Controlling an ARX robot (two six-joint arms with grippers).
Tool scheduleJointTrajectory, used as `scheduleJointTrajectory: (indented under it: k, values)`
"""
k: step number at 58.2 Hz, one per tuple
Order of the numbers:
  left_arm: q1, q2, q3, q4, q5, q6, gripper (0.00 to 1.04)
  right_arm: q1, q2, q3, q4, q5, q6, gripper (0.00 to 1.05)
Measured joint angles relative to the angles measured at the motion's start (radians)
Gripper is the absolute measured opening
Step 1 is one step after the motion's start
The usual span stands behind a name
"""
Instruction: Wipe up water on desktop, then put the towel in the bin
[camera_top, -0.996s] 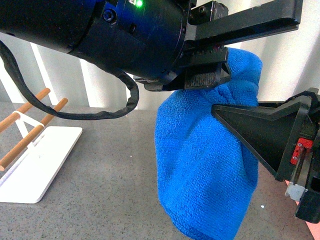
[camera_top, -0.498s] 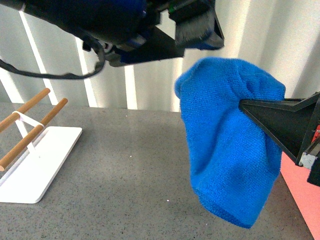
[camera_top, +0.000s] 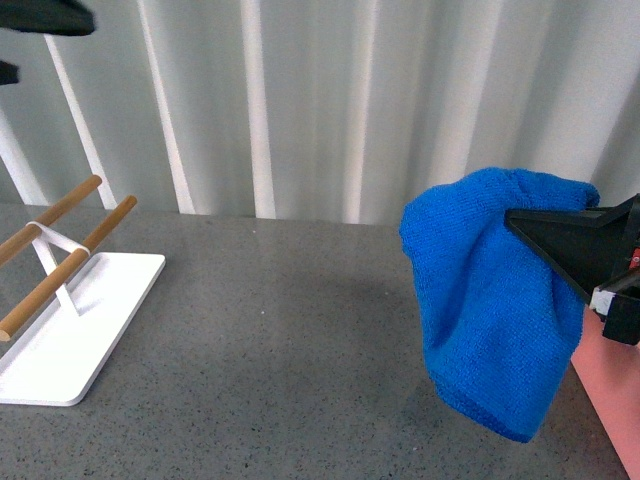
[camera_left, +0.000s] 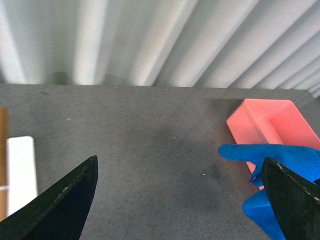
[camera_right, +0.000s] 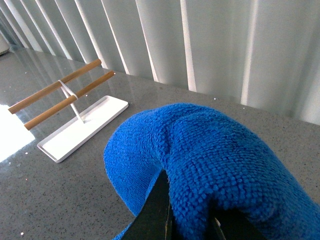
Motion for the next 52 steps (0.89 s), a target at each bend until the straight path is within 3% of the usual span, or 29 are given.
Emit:
scheduleJointTrajectory:
  k: [8, 11, 13, 16, 20, 30, 36, 46, 52]
  values:
    - [0.095, -0.063, -0.093, -0.01, 0.049, 0.034, 0.98, 0.002, 0.002, 0.003, -0.009, 0.014, 0.0, 0.06]
    - [0.1, -0.085, -0.154, 0.093, -0.056, 0.051, 0.93, 0.002, 0.004, 0.004, -0.016, 0.023, -0.001, 0.06]
    - [0.099, -0.112, -0.24, 0.268, -0.195, 0.063, 0.86, 0.003, 0.005, 0.005, -0.021, 0.029, -0.001, 0.06]
    - [0.103, -0.146, -0.345, 0.457, -0.317, 0.075, 0.77, 0.004, 0.005, 0.006, -0.028, 0.037, -0.001, 0.06]
    - [0.112, -0.205, -0.463, 0.618, -0.367, 0.082, 0.65, 0.006, 0.005, 0.008, -0.036, 0.037, -0.003, 0.06]
    - [0.074, -0.328, -0.618, 0.679, -0.42, 0.09, 0.33, 0.008, 0.005, 0.018, -0.071, 0.05, -0.011, 0.06]
    - [0.034, -0.417, -0.705, 0.675, -0.455, 0.094, 0.04, 0.006, 0.005, 0.018, -0.119, 0.082, -0.011, 0.06]
    - [0.0, -0.528, -0.777, 0.636, -0.491, 0.096, 0.04, 0.011, 0.005, 0.047, -0.209, 0.132, -0.012, 0.06]
    - [-0.071, -0.605, -0.813, 0.594, -0.57, 0.096, 0.04, 0.022, 0.009, 0.098, -0.3, 0.183, -0.02, 0.06]
